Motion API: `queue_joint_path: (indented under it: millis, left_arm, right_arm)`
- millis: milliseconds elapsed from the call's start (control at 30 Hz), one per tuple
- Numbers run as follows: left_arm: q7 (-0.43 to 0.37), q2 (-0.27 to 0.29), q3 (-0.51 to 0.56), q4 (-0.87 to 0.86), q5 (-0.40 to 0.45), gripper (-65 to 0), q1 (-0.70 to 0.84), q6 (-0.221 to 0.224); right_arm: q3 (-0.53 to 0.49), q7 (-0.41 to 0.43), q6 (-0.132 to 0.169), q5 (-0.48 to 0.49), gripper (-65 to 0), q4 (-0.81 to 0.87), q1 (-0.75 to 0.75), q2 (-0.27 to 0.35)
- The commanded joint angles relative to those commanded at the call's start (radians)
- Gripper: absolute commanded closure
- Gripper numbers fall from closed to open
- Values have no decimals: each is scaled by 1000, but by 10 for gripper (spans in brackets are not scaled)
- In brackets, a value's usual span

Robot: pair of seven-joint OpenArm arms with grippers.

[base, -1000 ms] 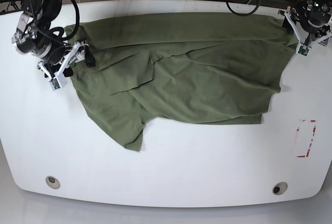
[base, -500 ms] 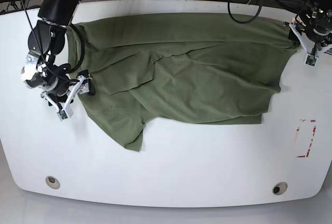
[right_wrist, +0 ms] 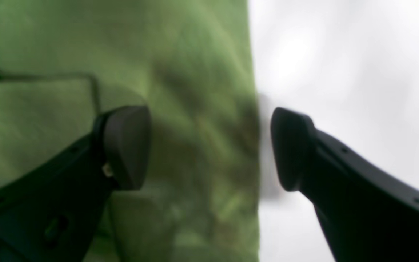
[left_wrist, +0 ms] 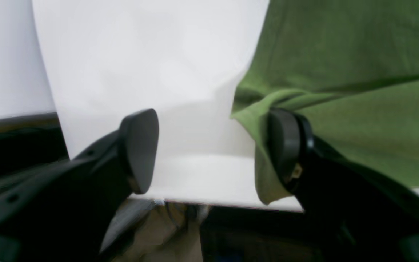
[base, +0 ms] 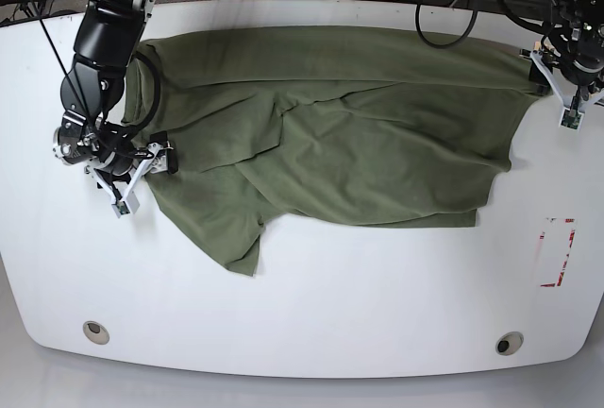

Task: Fold the T-shirt properly
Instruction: 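Release and regrasp the shirt edge lower with the right gripper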

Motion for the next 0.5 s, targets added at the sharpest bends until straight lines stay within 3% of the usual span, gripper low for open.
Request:
queue_joint_path:
  millis: [267, 500]
  left_arm:
    - [52, 2, -2, 0, -2, -393, -20, 0]
    - [55, 2, -6, 3, -2, -393, -35, 0]
  right_arm:
    - [-54, 15, 0, 5, -466, -32, -2, -29]
    - [-58, 15, 0, -2, -346, -32, -2, -63]
